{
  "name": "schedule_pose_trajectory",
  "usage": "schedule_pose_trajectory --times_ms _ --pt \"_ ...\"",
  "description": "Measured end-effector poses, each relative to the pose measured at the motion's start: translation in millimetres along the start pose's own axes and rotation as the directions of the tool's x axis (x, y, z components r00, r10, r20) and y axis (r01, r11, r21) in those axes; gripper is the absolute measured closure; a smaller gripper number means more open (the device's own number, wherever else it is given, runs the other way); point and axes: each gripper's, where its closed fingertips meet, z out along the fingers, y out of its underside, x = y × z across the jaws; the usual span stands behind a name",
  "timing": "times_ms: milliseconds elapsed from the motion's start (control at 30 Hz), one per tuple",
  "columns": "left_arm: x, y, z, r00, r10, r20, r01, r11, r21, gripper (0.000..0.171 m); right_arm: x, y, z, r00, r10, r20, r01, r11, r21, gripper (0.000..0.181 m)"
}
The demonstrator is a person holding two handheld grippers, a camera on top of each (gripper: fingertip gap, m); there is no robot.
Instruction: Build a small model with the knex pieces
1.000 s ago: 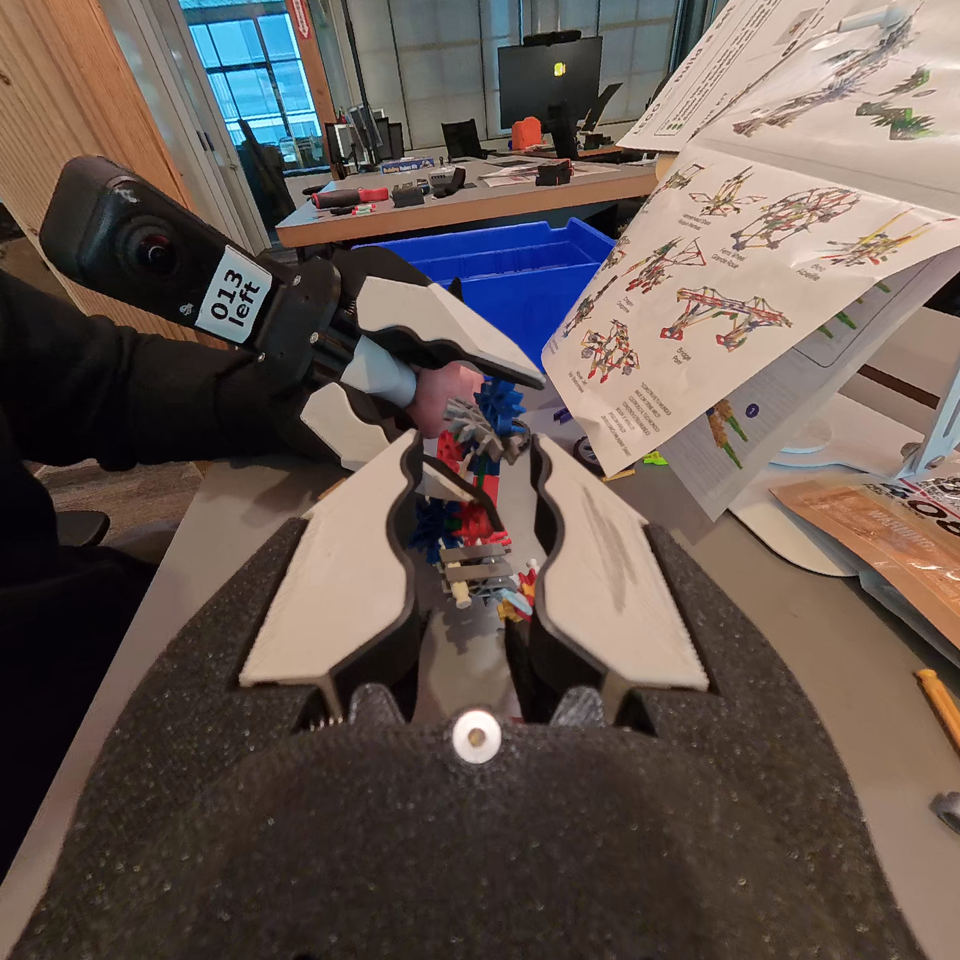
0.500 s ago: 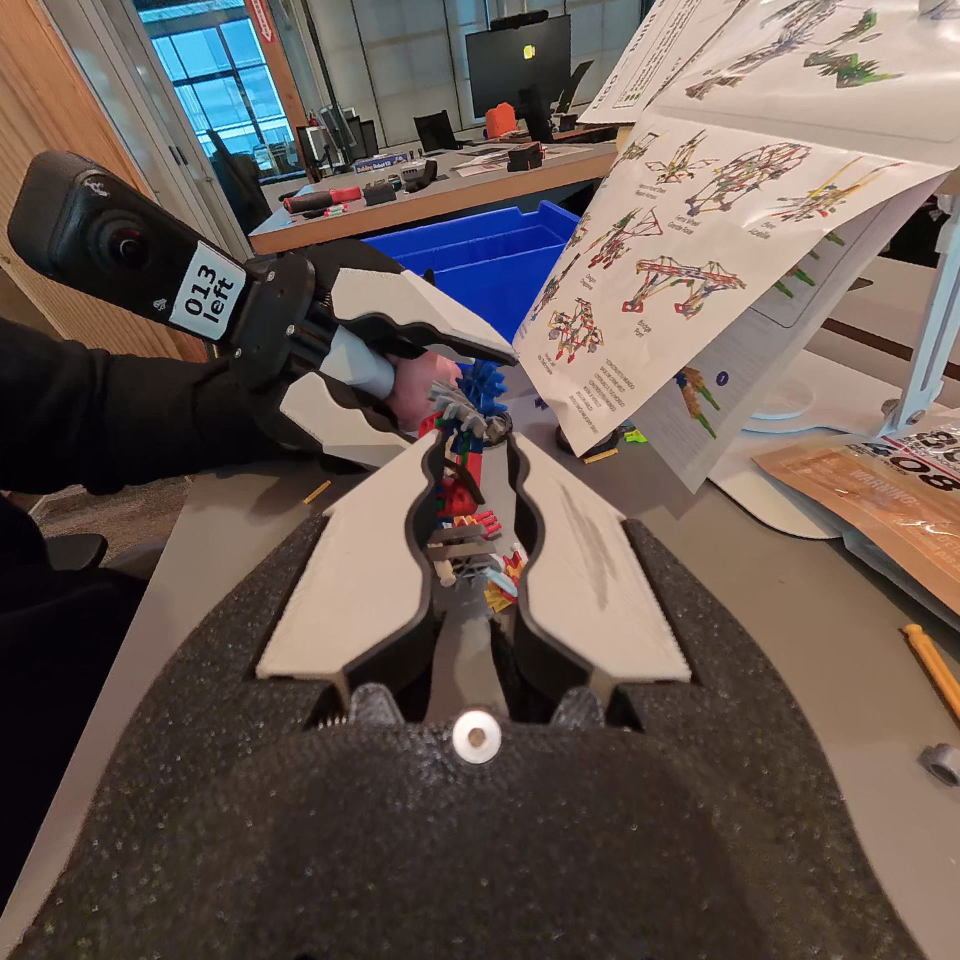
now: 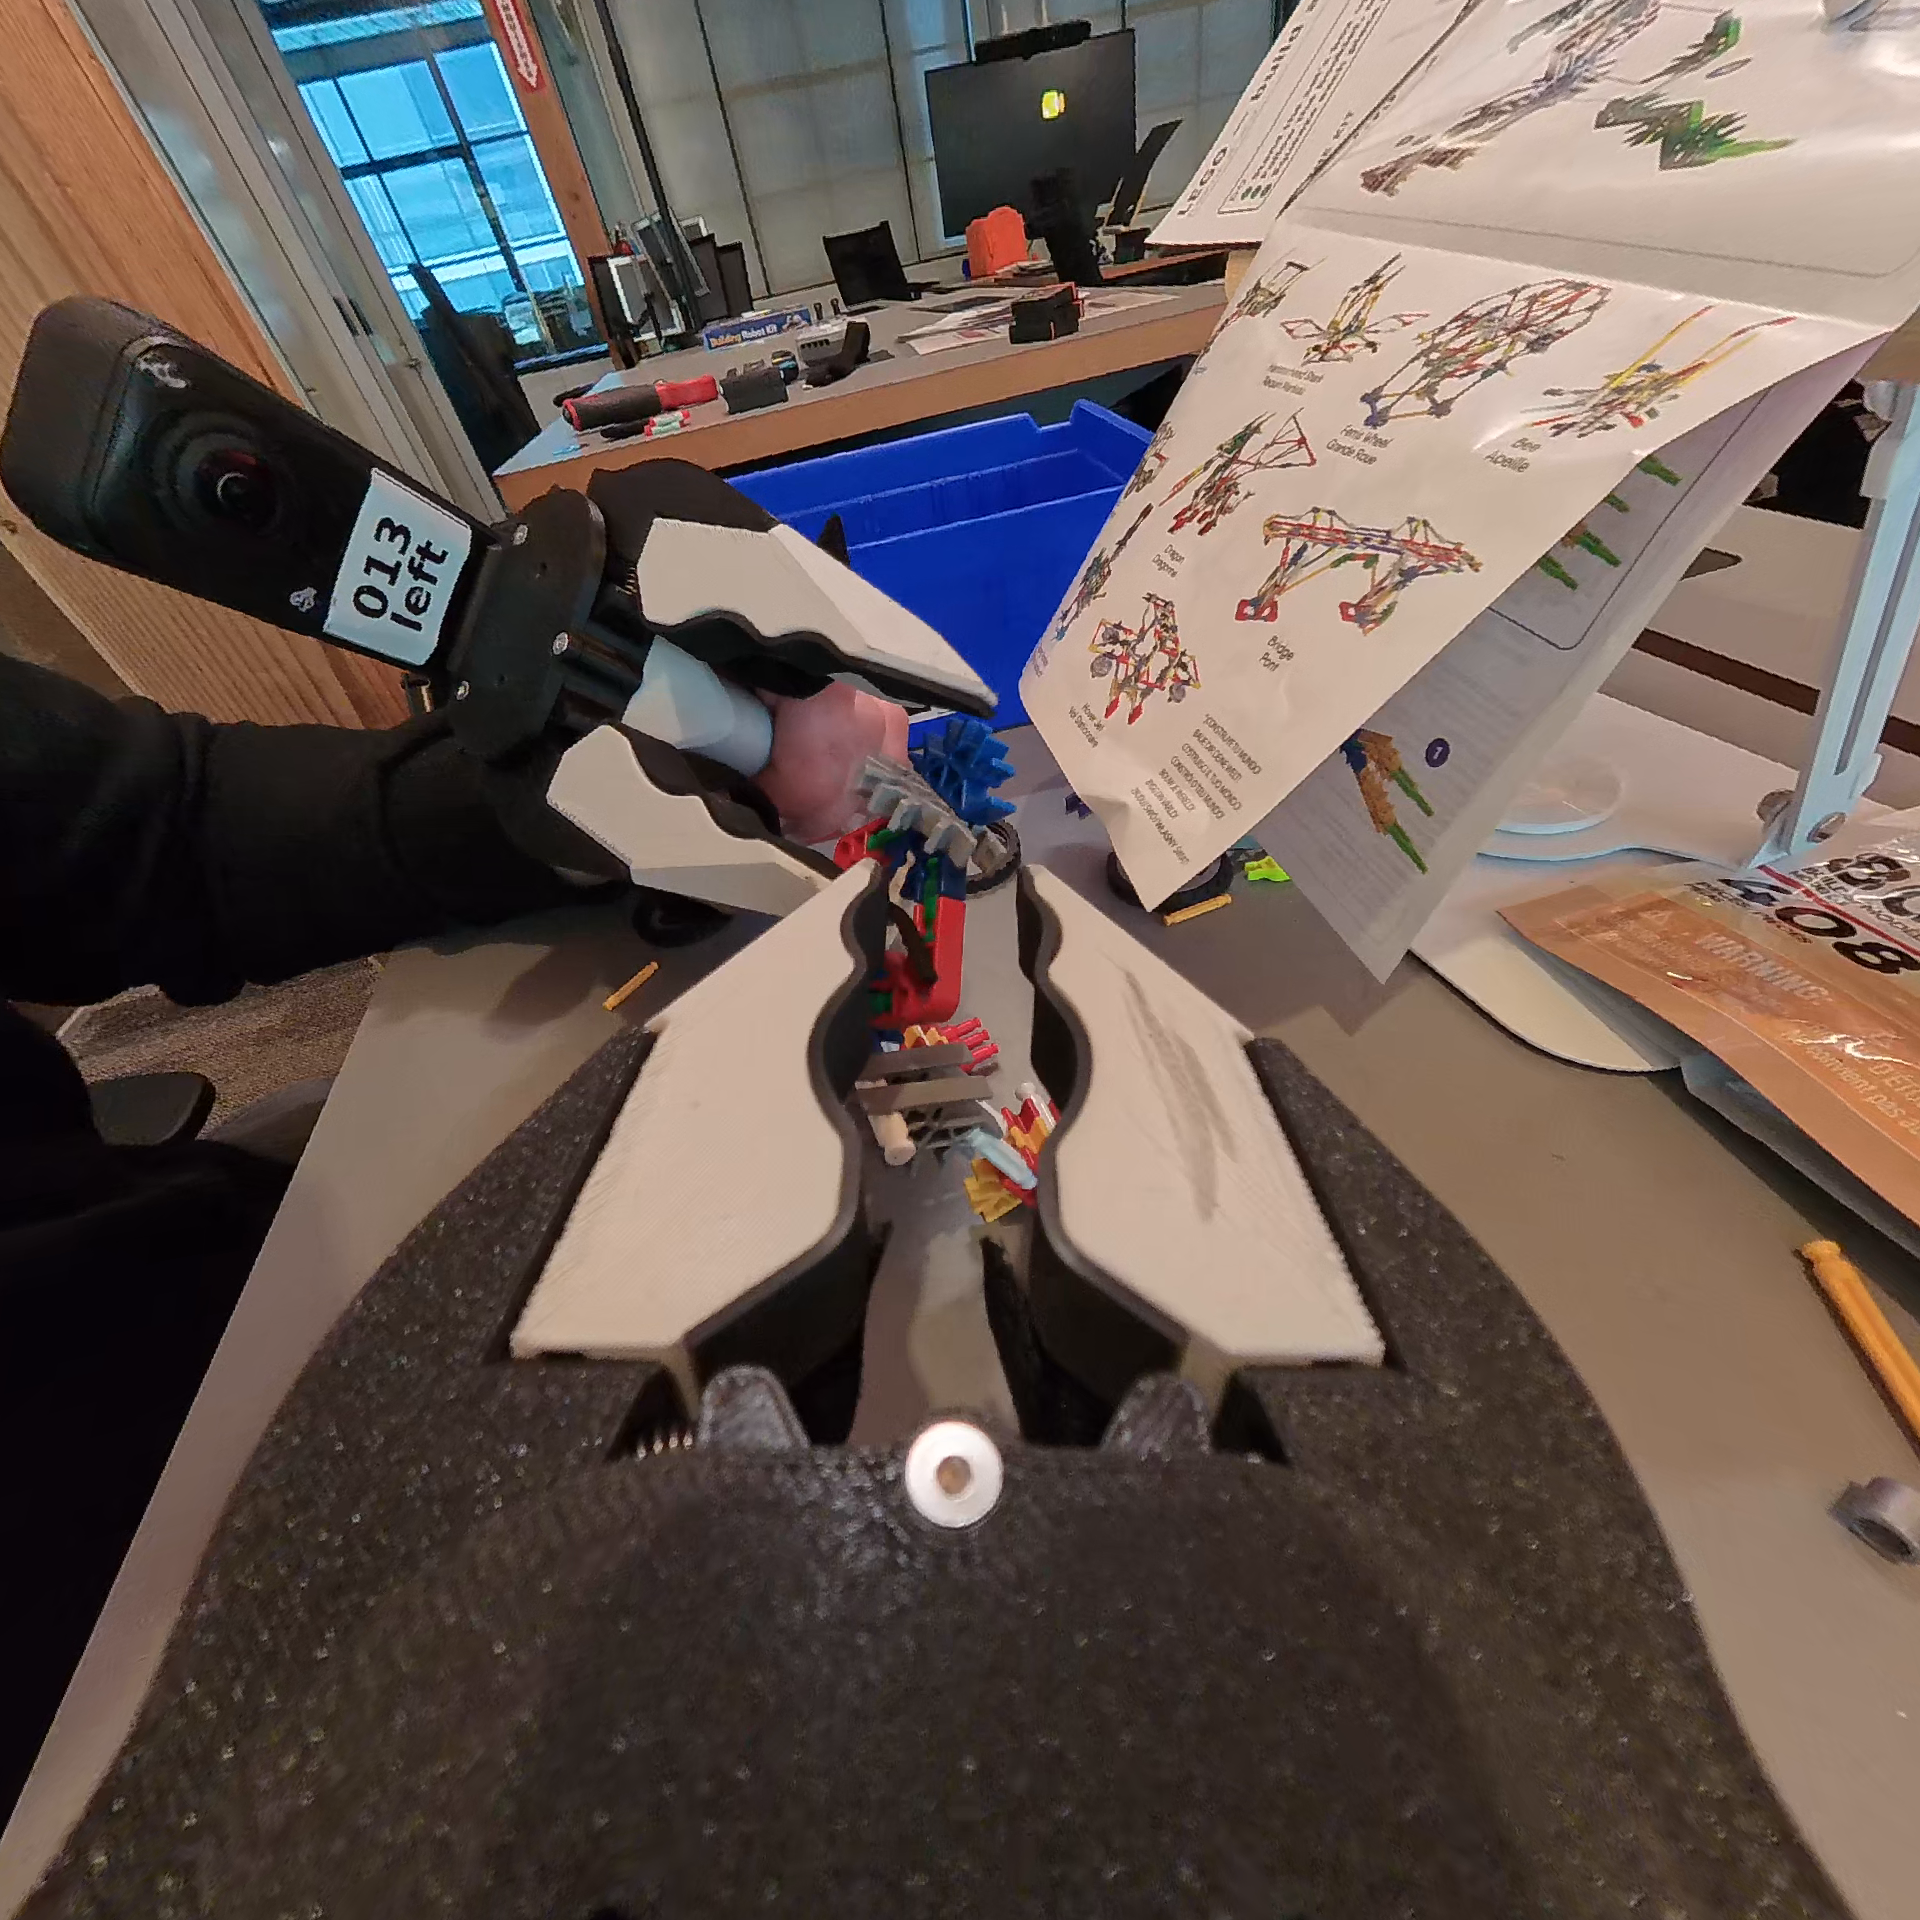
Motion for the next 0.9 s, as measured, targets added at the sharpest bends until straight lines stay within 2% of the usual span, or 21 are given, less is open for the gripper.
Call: schedule_pose_trajectory --times_ms 433,700,900 --pt "-1 1 -1 1.0 -0.008 -0.007 0.008 1.0 0.0 0.132 -1 2 1 1.0 0.007 0.008 -0.007 1.0 -0.006 0.157" --pt "1 10 0 0.998 -0.049 -0.04 0.048 0.999 -0.021 0.127 2 10 4 1.0 0.027 0.004 -0.027 0.999 -0.042 0.157" --pt "1 13 1 0.994 -0.09 -0.053 0.09 0.996 -0.017 0.126 0 12 5 1.0 0.02 0.007 -0.019 0.998 -0.053 0.164"
